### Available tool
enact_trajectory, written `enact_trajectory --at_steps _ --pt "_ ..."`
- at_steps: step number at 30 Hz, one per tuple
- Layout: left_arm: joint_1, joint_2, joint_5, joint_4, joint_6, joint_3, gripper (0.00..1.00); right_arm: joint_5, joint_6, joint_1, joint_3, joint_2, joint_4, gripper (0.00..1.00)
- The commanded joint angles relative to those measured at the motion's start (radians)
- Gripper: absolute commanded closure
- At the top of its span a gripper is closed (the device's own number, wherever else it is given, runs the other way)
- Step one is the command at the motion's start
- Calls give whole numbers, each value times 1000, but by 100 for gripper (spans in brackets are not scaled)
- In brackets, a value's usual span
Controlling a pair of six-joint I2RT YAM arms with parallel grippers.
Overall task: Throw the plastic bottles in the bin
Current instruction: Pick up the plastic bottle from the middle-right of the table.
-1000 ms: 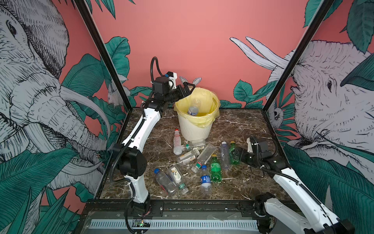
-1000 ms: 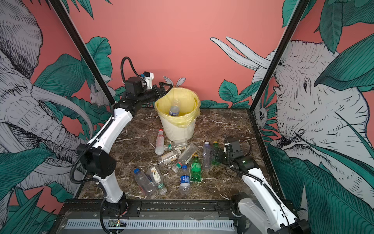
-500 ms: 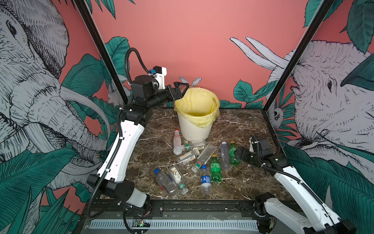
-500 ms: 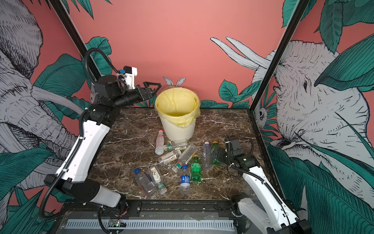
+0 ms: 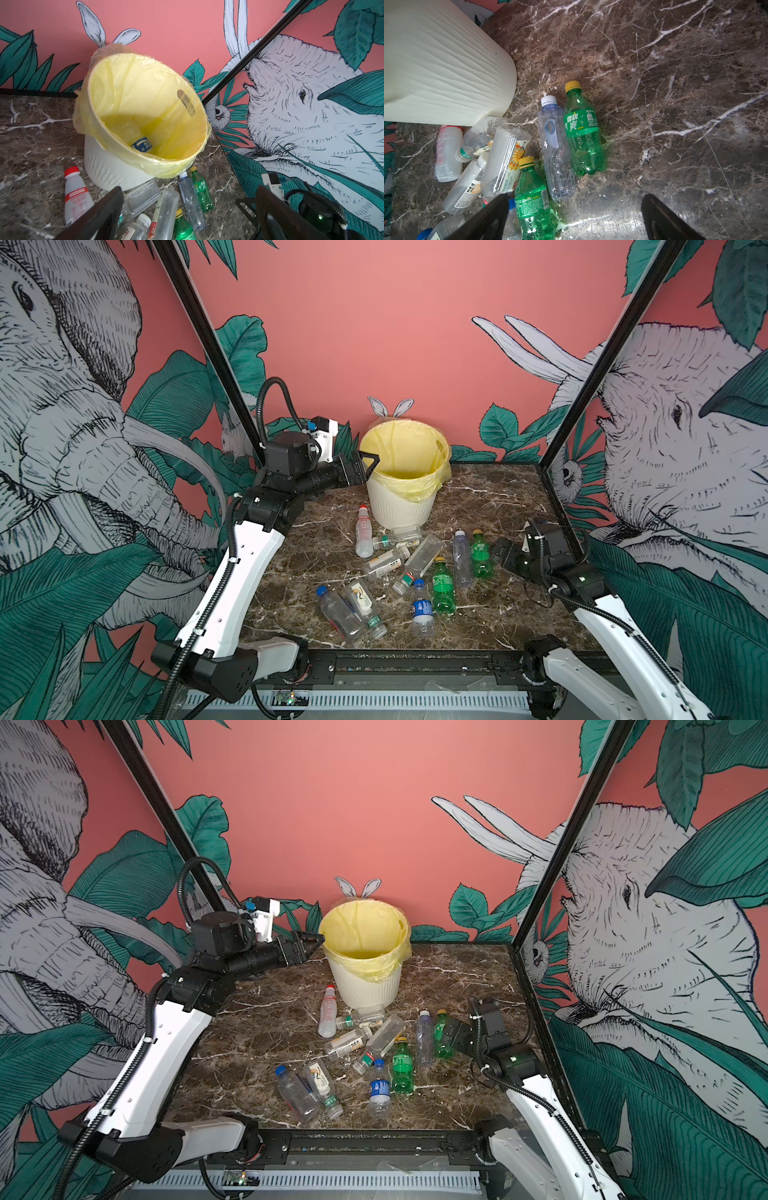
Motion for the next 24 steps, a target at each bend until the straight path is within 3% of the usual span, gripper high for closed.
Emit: enact_trajectory --at_steps 1,5,17,24 --pt "32 -61 -62 -96 76 -34 0 -12 -68 -5 42 35 -39 1" --pt "76 -114 -59 -77 56 -134 1 -15 -105 -6 44 61 -47 1" --pt "81 -228 -127 -75 47 -375 1 -2 -190 -7 51 134 -31 1" --pt "85 -239 -194 -125 123 -403 0 -30 -185 -8 32 180 13 1"
